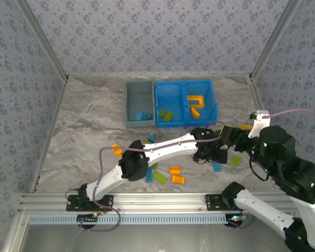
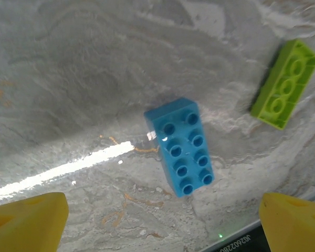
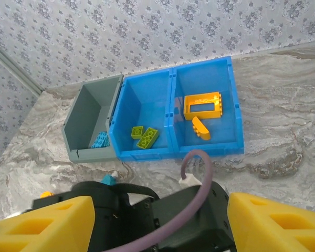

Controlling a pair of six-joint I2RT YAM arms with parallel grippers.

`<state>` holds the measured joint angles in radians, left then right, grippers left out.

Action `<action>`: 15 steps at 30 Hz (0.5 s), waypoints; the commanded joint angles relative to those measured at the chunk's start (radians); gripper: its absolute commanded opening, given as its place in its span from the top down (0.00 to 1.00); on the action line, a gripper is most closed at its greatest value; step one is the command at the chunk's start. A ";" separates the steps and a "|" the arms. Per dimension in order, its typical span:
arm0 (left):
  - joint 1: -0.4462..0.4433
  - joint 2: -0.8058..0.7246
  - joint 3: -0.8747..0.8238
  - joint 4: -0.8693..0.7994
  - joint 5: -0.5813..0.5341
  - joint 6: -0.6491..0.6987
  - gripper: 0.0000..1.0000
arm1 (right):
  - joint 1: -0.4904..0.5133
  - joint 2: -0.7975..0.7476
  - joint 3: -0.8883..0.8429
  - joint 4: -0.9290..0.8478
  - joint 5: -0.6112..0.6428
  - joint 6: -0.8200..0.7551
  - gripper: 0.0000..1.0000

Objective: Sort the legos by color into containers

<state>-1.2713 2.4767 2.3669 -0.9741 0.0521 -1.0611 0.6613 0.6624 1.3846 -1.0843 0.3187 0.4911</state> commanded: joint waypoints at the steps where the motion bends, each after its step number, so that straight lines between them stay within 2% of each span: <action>1: -0.009 0.023 0.044 -0.029 -0.009 -0.051 0.07 | -0.002 -0.017 -0.025 -0.024 0.006 0.032 0.30; 6: -0.030 0.080 0.102 -0.014 -0.026 -0.042 0.10 | -0.001 -0.035 -0.055 0.000 -0.001 0.053 0.31; 15: -0.035 0.175 0.170 -0.033 -0.042 -0.048 0.23 | -0.001 -0.039 -0.063 0.004 -0.011 0.070 0.32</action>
<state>-1.2984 2.6240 2.4924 -0.9741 0.0326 -1.0935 0.6609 0.6392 1.3300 -1.0840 0.3176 0.5392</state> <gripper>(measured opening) 0.779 0.683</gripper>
